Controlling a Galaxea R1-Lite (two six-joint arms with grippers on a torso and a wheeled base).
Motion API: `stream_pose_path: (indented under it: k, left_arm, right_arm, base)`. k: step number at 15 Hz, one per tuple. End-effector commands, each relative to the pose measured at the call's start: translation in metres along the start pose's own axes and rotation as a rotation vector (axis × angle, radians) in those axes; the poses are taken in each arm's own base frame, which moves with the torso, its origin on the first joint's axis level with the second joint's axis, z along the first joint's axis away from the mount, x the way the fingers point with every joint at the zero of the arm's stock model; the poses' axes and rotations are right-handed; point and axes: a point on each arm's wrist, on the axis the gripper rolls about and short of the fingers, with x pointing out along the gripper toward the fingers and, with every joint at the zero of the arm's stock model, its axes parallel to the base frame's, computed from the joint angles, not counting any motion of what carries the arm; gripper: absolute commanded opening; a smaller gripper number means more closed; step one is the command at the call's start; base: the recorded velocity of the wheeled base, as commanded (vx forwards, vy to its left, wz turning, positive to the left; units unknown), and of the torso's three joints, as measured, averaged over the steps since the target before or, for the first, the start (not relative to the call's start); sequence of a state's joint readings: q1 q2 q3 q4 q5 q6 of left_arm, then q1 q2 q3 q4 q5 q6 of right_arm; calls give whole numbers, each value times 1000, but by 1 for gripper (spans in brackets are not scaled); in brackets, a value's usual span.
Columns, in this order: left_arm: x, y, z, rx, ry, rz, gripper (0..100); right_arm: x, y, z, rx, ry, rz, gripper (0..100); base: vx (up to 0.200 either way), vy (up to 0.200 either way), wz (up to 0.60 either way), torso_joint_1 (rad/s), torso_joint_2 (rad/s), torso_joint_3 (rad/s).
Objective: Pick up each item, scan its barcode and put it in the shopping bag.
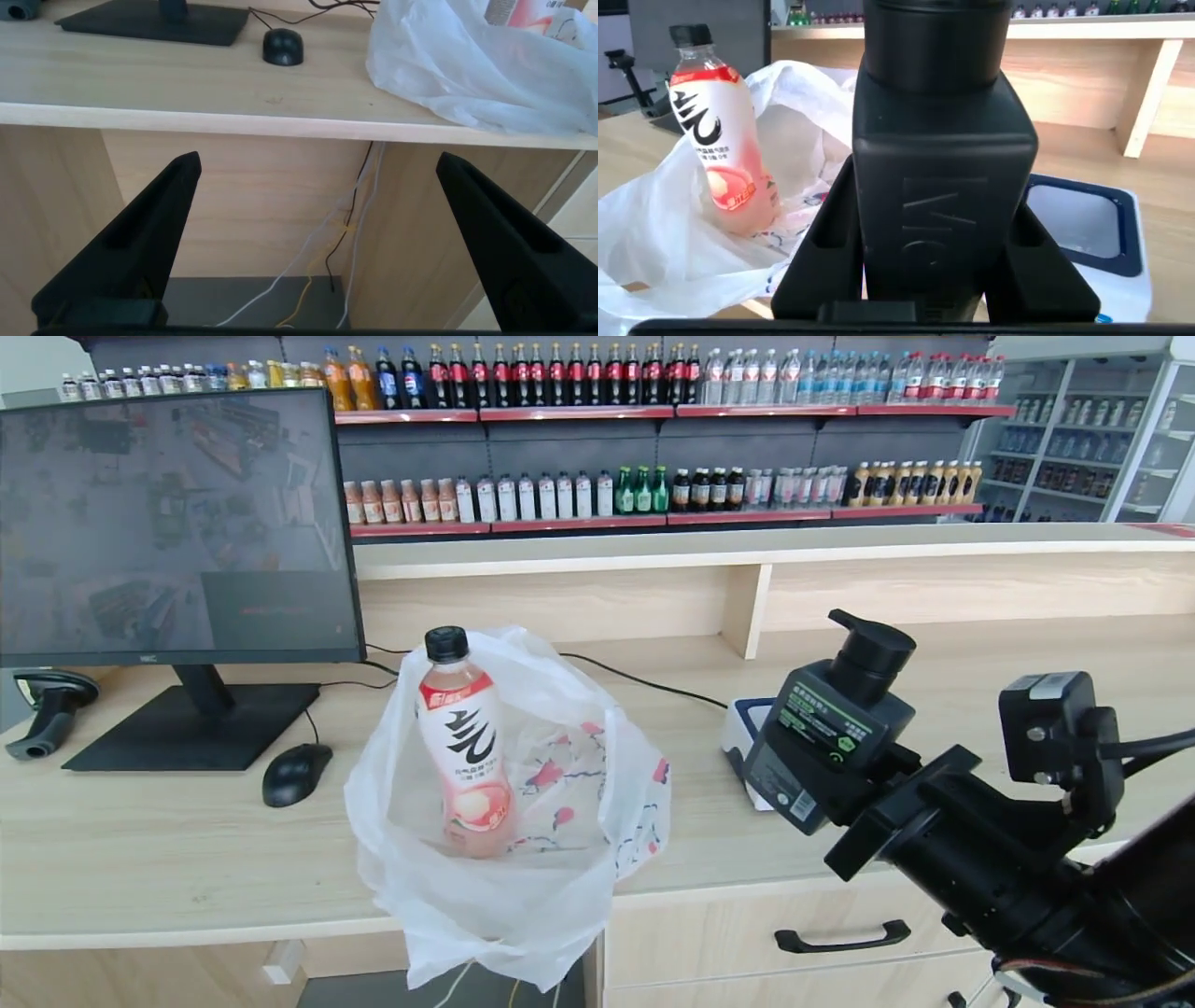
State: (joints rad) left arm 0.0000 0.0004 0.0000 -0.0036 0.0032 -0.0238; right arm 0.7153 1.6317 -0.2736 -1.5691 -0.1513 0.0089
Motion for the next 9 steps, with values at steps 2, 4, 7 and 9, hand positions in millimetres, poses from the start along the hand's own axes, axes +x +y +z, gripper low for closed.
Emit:
stream_pose_path:
  k: [2,4,7,9]
  left_arm:
    - [0,0,0,-1,-1,0,100]
    - [0,0,0,-1,-1,0,100]
    - [0,0,0,-1,-1,0,100]
    - [0,0,0,-1,-1,0,100]
  right_arm:
    - [-1,-1,2,1,-7,-1,0]
    - [-1,-1,2,1,-10,-1,0]
    - [-1,-1,2,1,-10,-1,0]
    - [-1,-1,2,1,-10,-1,0]
  base:
    - [0,200,0,-2,0,5]
    - [0,100,0,-4,-1,6]
    - [0,0,0,0,0,0]
    - [0,0,0,0,0,0]
